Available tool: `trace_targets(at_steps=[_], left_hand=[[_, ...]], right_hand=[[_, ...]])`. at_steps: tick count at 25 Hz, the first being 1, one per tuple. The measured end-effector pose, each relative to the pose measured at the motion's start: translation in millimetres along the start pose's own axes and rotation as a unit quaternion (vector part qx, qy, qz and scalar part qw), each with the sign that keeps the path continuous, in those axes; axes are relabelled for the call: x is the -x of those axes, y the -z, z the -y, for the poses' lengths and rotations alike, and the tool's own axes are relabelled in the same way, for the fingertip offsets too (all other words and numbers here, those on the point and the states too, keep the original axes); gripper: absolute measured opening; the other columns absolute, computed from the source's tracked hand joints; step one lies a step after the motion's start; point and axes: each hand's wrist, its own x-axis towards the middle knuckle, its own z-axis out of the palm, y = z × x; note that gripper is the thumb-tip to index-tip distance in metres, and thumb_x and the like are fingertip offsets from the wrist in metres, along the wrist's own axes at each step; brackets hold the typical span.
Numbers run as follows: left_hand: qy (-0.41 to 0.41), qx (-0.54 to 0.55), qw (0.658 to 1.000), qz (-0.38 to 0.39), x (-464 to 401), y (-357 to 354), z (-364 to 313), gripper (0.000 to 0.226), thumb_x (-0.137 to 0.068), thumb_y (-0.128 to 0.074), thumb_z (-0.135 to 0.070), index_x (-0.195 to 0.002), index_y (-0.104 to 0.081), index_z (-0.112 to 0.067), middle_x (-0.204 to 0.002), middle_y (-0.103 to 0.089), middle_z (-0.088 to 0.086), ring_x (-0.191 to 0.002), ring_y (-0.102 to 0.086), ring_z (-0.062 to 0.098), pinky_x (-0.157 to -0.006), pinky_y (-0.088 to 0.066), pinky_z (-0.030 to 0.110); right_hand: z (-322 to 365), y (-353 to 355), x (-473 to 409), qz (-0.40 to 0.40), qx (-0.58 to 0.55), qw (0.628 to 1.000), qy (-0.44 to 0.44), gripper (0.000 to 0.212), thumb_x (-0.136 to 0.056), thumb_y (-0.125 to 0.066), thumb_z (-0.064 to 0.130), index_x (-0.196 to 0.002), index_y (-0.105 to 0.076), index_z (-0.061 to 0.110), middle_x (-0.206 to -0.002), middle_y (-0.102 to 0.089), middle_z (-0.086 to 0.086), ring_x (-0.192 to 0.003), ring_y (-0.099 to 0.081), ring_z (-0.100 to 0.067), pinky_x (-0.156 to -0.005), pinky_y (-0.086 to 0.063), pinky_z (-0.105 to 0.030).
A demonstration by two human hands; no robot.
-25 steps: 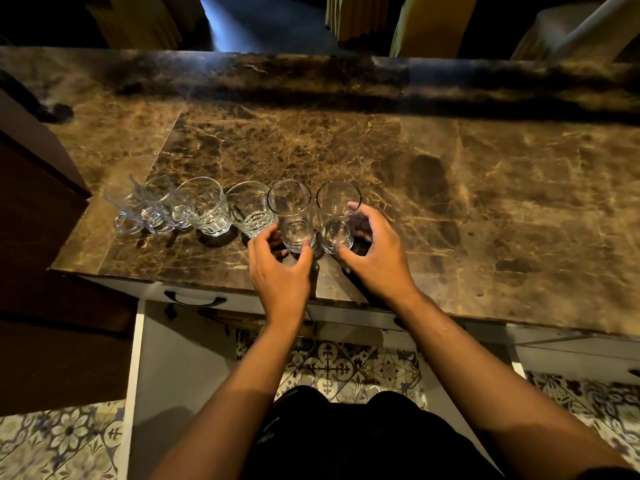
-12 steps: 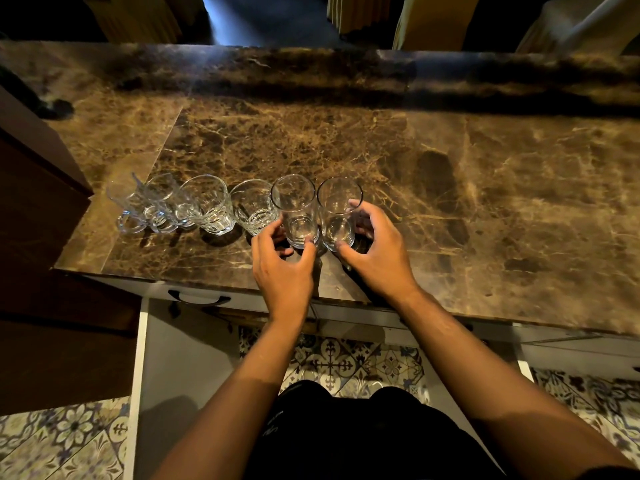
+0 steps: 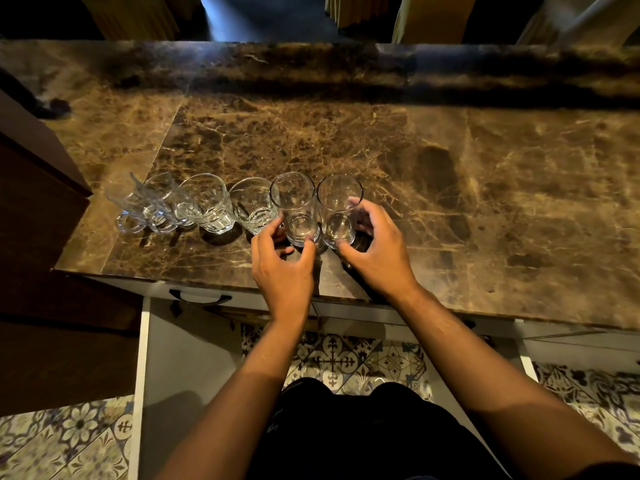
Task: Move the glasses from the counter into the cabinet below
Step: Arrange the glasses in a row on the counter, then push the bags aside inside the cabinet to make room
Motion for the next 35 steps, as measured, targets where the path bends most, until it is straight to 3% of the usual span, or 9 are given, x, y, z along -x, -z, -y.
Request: trace_targets(at_steps=[7, 11, 16, 18, 24, 28, 35], left_hand=[[0.018, 0.002, 1.0, 0.017, 3, 4, 2, 0.044, -0.084, -0.077, -0.027, -0.122, -0.055, -0.027, -0.111, -0.056, -0.011, -0.092, -0.06, -0.005, -0.079, -0.056, 0.018], [0.006, -0.007, 1.0, 0.023, 16, 12, 2, 0.029, -0.091, -0.068, -0.019, -0.118, -0.058, -0.023, -0.106, -0.054, -0.019, -0.094, -0.06, 0.003, -0.082, -0.054, 0.023], [-0.024, -0.047, 0.998, 0.044, 50, 23, 2, 0.021, -0.094, -0.061, -0.011, -0.114, -0.063, -0.013, -0.107, -0.056, -0.003, -0.091, -0.056, -0.005, -0.077, -0.045, 0.008], [-0.048, -0.068, 0.994, 0.066, 70, 30, 7, 0.017, -0.093, -0.061, -0.009, -0.11, -0.064, -0.013, -0.104, -0.057, -0.003, -0.09, -0.055, -0.003, -0.077, -0.044, 0.01], [-0.006, -0.099, 0.982, 0.161, 123, 49, 42, 0.008, -0.092, -0.061, -0.016, -0.097, -0.063, -0.022, -0.093, -0.059, -0.008, -0.08, -0.059, 0.004, -0.07, -0.049, 0.019], [0.04, -0.151, 0.947, 0.28, 148, 72, 89, 0.012, -0.093, -0.061, -0.022, -0.103, -0.066, -0.018, -0.094, -0.062, -0.007, -0.084, -0.061, 0.011, -0.077, -0.055, 0.035], [0.028, -0.266, 0.848, 0.457, 181, 118, 150, 0.049, -0.094, -0.057, -0.043, -0.135, -0.057, -0.017, -0.133, -0.059, 0.003, -0.124, -0.054, 0.021, -0.1, -0.045, 0.034]], right_hand=[[-3, 3, 4, 0.005, 0.025, 1.0, -0.012, 0.063, -0.083, -0.078, 0.019, -0.141, -0.053, 0.016, -0.129, -0.055, 0.007, -0.119, -0.056, -0.003, -0.105, -0.045, -0.016], [-7, 13, 23, -0.017, 0.064, 0.997, -0.032, 0.054, -0.091, -0.069, 0.018, -0.142, -0.054, 0.01, -0.132, -0.056, 0.001, -0.12, -0.054, -0.006, -0.107, -0.042, -0.015], [-6, 28, 58, -0.029, 0.071, 0.997, -0.006, 0.03, -0.095, -0.063, 0.015, -0.123, -0.066, 0.01, -0.12, -0.061, 0.0, -0.11, -0.055, -0.003, -0.098, -0.044, -0.012], [-7, 30, 79, -0.025, 0.075, 0.997, 0.02, 0.02, -0.096, -0.062, 0.015, -0.113, -0.07, 0.009, -0.11, -0.063, 0.0, -0.102, -0.056, -0.003, -0.091, -0.041, -0.007], [-23, 13, 146, 0.014, 0.099, 0.995, 0.024, 0.012, -0.098, -0.06, 0.016, -0.098, -0.07, 0.01, -0.096, -0.062, 0.0, -0.09, -0.059, -0.012, -0.08, -0.044, -0.019], [-48, -14, 199, 0.085, 0.147, 0.981, -0.091, 0.024, -0.099, -0.058, 0.026, -0.119, -0.065, 0.016, -0.112, -0.06, 0.002, -0.104, -0.058, -0.012, -0.087, -0.045, -0.023], [-78, -47, 289, 0.213, 0.216, 0.924, -0.233, 0.056, -0.099, -0.056, 0.039, -0.148, -0.042, 0.017, -0.145, -0.044, -0.007, -0.133, -0.045, -0.022, -0.108, -0.037, -0.031]])
